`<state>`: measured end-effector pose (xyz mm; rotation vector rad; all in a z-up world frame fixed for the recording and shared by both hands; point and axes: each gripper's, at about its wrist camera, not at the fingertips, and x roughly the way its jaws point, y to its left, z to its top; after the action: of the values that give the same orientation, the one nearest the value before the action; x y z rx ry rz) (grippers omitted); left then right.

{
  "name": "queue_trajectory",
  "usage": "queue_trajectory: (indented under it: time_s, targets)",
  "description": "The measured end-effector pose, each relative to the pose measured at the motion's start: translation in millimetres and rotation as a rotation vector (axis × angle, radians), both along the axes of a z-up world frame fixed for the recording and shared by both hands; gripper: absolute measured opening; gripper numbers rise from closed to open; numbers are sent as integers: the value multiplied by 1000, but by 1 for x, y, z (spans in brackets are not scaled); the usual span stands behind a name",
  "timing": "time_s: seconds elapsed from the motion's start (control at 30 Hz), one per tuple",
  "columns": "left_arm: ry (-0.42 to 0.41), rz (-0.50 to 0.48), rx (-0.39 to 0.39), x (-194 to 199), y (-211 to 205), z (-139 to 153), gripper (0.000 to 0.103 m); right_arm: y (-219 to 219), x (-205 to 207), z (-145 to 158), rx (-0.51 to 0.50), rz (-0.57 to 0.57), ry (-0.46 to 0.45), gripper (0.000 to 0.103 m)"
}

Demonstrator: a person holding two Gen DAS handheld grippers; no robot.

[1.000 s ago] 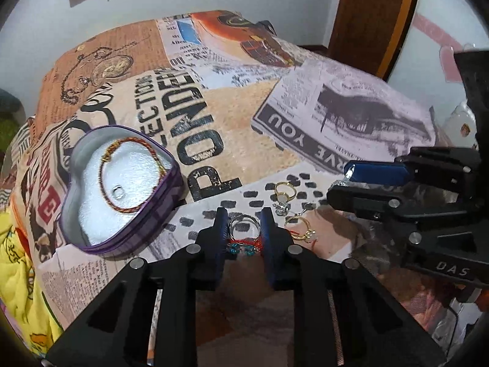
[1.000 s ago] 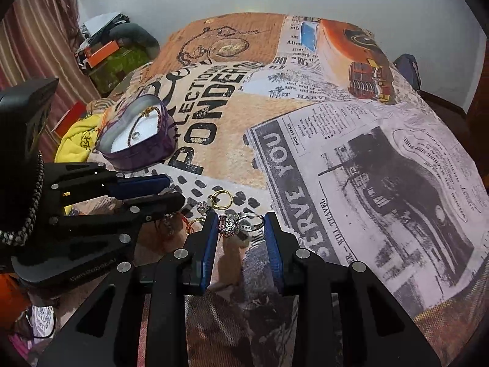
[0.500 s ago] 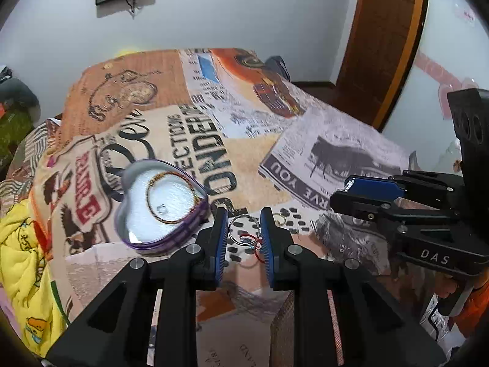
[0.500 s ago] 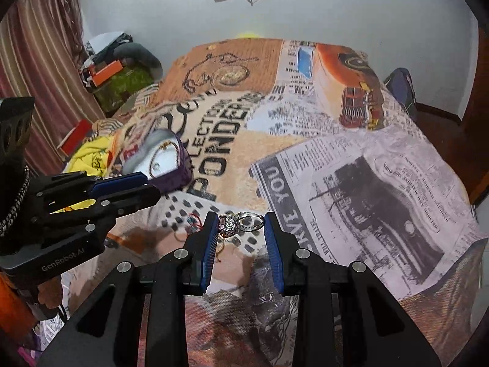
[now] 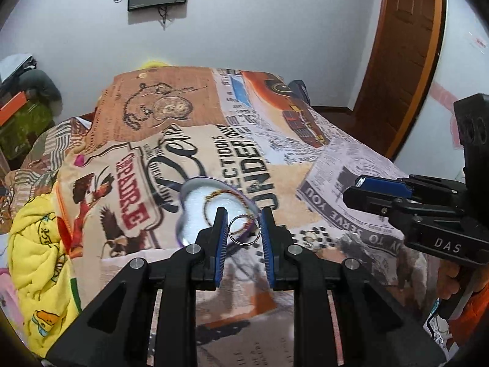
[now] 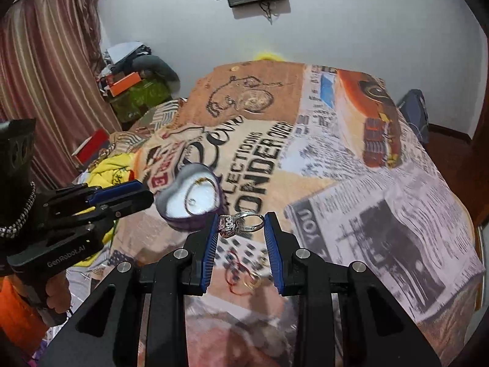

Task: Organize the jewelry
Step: 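Carry both held rings over the heart tin with both grippers, then open both grippers to drop the rings into the tin and withdraw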

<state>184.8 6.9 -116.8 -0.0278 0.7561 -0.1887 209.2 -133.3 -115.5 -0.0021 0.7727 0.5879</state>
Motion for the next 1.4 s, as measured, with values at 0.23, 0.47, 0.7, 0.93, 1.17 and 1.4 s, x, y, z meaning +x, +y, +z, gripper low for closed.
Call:
queue_trajectory:
  time_s: [0.23,0.47,0.7,0.93,1.17,1.4]
  targets:
    - [18,14,-1,13,19,-14,20,30,17,-4,13,42,6,28]
    - [58,4,-1,27,23,-39,20,49,38,-12,-2,69,29,28]
    - [74,-1,-3,36,27,-51,20,62,56,-19,12,109,80,28]
    - [65,-12,-3,38,28,-52,20,78,64,-27,-6,133,95,28]
    - [69,-18,1,40,29,-54,20,84,71,-32,-7,139,113,28]
    - [69,-12,5,38,32,-52,20,86,75,-30,3,160,140,28]
